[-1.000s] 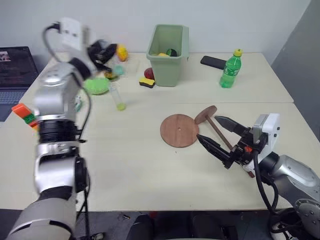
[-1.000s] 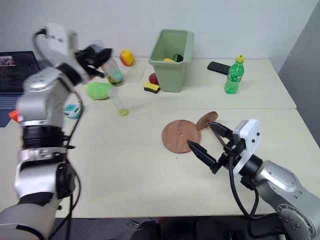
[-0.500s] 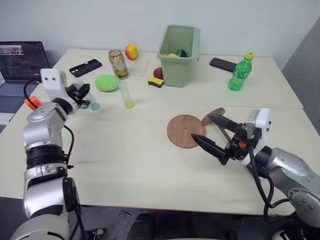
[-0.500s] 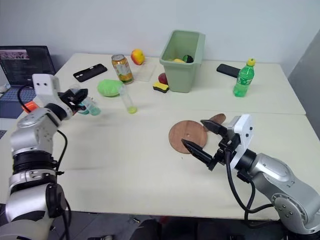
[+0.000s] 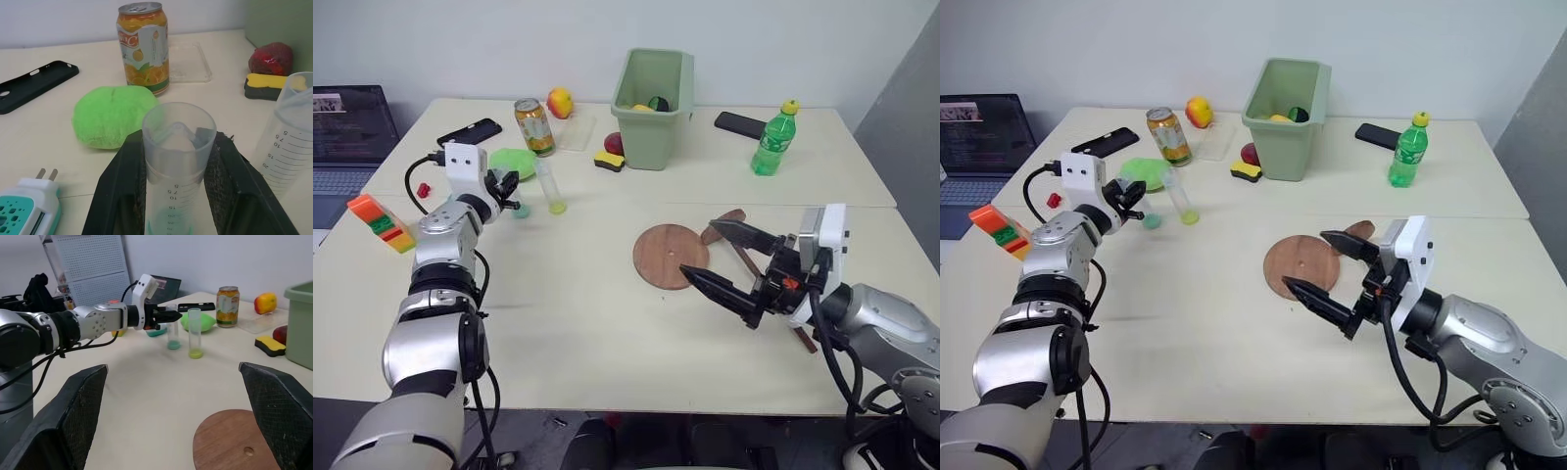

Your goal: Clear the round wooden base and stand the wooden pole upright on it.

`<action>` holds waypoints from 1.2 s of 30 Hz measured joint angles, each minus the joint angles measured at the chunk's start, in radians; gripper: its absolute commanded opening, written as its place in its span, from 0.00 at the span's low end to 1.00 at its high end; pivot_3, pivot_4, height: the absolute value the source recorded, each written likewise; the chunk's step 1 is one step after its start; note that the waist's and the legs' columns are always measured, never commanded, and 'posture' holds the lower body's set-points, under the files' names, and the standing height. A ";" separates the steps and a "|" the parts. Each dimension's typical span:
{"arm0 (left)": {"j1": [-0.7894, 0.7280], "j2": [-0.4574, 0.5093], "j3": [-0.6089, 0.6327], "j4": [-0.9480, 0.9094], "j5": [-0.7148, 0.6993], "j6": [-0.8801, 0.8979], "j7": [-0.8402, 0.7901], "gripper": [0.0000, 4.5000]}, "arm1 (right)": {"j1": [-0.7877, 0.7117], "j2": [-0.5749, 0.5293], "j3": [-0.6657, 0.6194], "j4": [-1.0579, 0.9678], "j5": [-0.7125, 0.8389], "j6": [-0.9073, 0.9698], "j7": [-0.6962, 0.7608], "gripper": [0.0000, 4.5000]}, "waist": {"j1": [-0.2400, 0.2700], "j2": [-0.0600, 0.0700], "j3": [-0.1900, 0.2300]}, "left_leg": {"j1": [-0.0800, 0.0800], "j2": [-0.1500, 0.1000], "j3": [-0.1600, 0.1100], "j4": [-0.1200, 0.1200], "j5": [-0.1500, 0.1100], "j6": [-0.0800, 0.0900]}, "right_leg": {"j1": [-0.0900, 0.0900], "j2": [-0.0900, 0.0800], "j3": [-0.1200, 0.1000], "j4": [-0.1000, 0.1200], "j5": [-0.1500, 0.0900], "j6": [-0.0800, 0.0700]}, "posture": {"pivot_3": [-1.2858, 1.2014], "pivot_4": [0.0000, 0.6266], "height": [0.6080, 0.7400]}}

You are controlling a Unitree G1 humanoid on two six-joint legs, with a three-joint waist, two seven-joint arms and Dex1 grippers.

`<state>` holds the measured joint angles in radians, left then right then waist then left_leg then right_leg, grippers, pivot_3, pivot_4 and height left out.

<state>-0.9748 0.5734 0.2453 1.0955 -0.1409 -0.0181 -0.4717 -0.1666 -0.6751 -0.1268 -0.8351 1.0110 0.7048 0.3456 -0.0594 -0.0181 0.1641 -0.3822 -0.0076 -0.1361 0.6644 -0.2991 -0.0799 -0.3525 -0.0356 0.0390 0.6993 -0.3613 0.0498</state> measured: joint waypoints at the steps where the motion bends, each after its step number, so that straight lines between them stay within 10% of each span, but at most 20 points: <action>1: -0.001 0.000 0.001 0.005 -0.001 -0.004 0.000 0.43 | 0.001 -0.002 -0.002 0.000 0.000 0.000 -0.001 1.00 | 0.000 0.000 0.000 | 0.000 0.000 0.000 0.000 0.000 0.000 | 0.000 0.000 0.000 0.000 0.000 0.000 | 0.52 0.24 1.00; 15: 0.061 0.051 0.037 -0.134 -0.061 0.092 -0.080 0.99 | 0.042 0.003 -0.008 0.012 -0.008 -0.005 0.011 1.00 | -0.004 0.000 0.000 | 0.000 0.001 -0.001 0.000 0.000 0.000 | 0.000 0.000 0.000 0.000 0.000 0.000 | 0.52 0.24 1.00; 24: 0.339 0.179 0.075 -0.766 -0.228 0.492 -0.181 0.99 | 0.077 0.018 -0.031 0.074 -0.011 -0.019 0.027 1.00 | -0.004 0.000 0.000 | 0.001 0.001 -0.001 0.000 0.000 0.000 | 0.000 0.000 0.001 0.000 0.000 0.000 | 0.52 0.24 1.00; 29: 0.532 0.428 0.084 -1.105 -0.400 0.752 -0.443 0.99 | 0.056 -0.087 -0.083 0.185 -0.074 0.015 0.043 1.00 | -0.004 0.001 0.000 | 0.001 0.001 0.001 -0.002 0.000 0.000 | 0.000 0.000 0.002 -0.001 0.000 0.000 | 0.52 0.24 1.00; 36: 0.557 0.422 -0.047 -1.409 -0.585 0.837 -0.639 0.99 | -0.183 -0.274 -0.009 0.417 -0.180 0.236 0.051 1.00 | 0.008 0.003 0.002 | 0.001 0.002 0.002 -0.001 -0.002 0.004 | 0.001 0.000 0.002 -0.001 0.000 0.000 | 0.52 0.24 1.00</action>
<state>-0.4181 0.9950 0.1983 -0.3135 -0.7258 0.8191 -1.1112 -0.3501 -0.9495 -0.1356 -0.4177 0.8313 0.9406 0.3970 -0.0515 -0.0150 0.1657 -0.3808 -0.0060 -0.1343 0.6633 -0.3011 -0.0758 -0.3514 -0.0353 0.0411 0.6982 -0.3612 0.0496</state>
